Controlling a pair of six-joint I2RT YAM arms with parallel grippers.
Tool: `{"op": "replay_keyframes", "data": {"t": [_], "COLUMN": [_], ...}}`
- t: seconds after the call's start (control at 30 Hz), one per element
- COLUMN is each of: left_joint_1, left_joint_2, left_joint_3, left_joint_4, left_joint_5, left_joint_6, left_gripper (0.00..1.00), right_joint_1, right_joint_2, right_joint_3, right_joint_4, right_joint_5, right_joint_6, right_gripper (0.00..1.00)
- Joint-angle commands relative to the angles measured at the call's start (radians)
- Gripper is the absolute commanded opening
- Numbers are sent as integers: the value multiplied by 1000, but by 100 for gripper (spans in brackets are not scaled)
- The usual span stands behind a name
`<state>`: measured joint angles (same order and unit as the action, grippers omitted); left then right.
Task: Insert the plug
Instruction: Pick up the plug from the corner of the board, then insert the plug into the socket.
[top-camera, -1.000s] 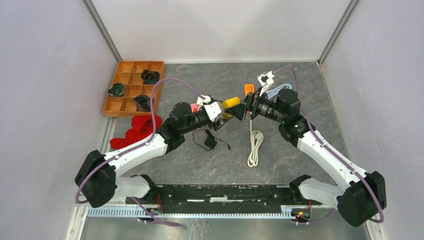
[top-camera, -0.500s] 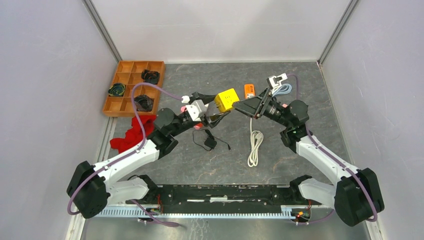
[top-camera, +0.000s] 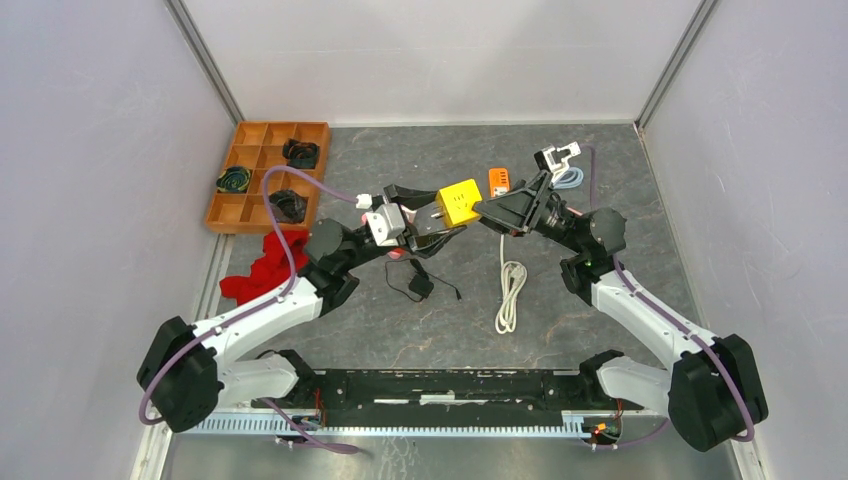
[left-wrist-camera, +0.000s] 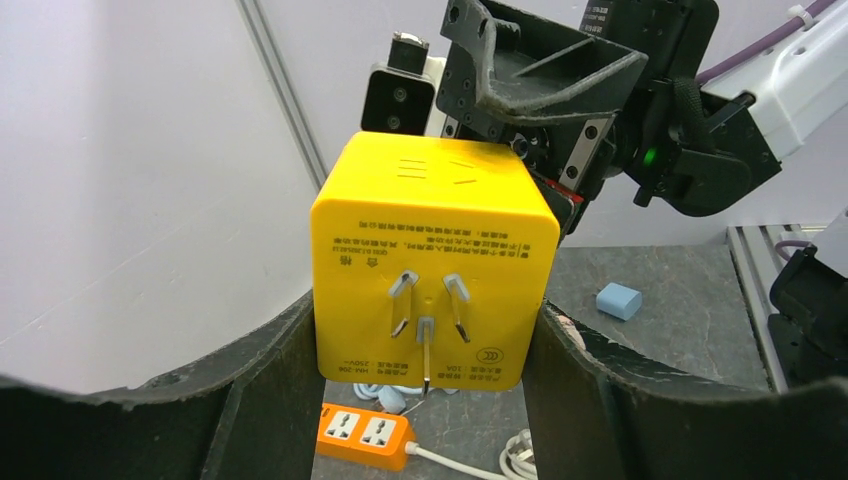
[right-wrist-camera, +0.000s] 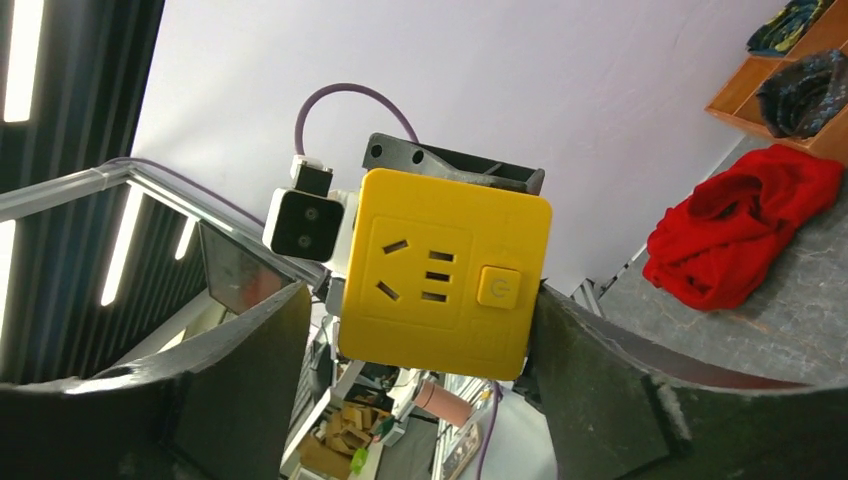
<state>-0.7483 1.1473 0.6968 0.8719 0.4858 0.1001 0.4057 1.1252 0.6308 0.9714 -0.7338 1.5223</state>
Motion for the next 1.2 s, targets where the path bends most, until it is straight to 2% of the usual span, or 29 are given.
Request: {"op": "replay_keyframes", "data": {"t": [0.0,0.07,0.1,0.17,0.27,0.33,0.43,0.53,0.67,0.73,0.8,0.9,1.07,1.17], "left_joint_1": [0,0,0,0,0,0,0,0,1,3,8,52,230,286], "left_joint_2": [12,12,10,3,-19,-39,-94,-156,-242,-285,-322,-318,-277,-227], "left_joint_3": [-2,-4,-6,-7,1,-3,-15,-21,-24,-22,-10,40,92,127], "left_joint_4": [103,97,91,46,-63,-132,-240,-381,-564,-640,-723,-888,-1004,-1053], "left_joint_5": [26,20,7,-31,-60,-73,-116,-203,-301,-347,-425,-544,-398,-357], "left_joint_6": [-40,-40,-40,-40,-2,16,42,53,23,-5,-38,-95,-252,-306], "left_gripper": [10,13,18,31,66,97,100,100,100,100,100,100,100,100], "right_joint_1": [10,10,12,11,12,8,0,-25,-75,-106,-121,-127,-127,-126], "right_joint_2": [1,-1,-2,-1,17,34,58,76,54,48,55,89,158,207], "right_joint_3": [37,31,27,13,-6,-8,-2,31,120,191,284,364,430,464], "right_joint_4": [68,83,95,130,186,196,226,162,-182,-410,-657,-855,-1004,-1086], "right_joint_5": [-1,4,9,26,46,57,85,92,119,162,258,397,546,644], "right_joint_6": [27,35,42,59,77,82,84,22,-213,-406,-589,-780,-937,-1014], "right_gripper": [78,66,59,53,51,50,48,46,46,46,46,46,44,43]}}
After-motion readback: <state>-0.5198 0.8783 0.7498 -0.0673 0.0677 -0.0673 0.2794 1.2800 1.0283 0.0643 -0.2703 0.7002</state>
